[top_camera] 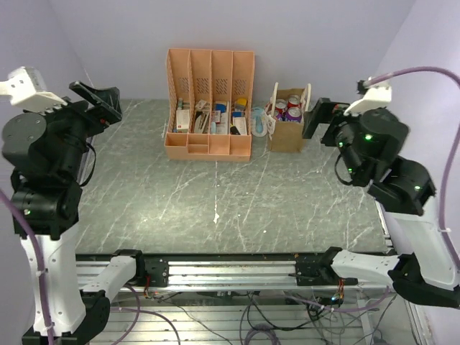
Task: Take the beverage out of the canvas bag
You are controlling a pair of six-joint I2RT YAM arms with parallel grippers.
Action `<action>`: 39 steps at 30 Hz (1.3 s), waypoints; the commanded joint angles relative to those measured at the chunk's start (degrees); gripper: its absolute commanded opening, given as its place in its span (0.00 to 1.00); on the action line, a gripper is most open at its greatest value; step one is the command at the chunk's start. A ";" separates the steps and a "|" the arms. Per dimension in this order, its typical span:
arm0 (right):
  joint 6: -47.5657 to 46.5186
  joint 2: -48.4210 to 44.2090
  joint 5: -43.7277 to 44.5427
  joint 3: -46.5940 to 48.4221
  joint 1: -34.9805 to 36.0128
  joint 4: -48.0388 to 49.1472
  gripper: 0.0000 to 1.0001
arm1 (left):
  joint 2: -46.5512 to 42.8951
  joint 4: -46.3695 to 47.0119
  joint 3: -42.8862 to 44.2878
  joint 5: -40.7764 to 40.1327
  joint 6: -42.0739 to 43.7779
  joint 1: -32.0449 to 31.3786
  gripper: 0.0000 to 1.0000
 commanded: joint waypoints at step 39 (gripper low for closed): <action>-7.19 31.42 -18.26 -28.95 -21.05 44.74 0.96 | 3.32 48.63 -48.08 22.37 10.09 -1.74 0.98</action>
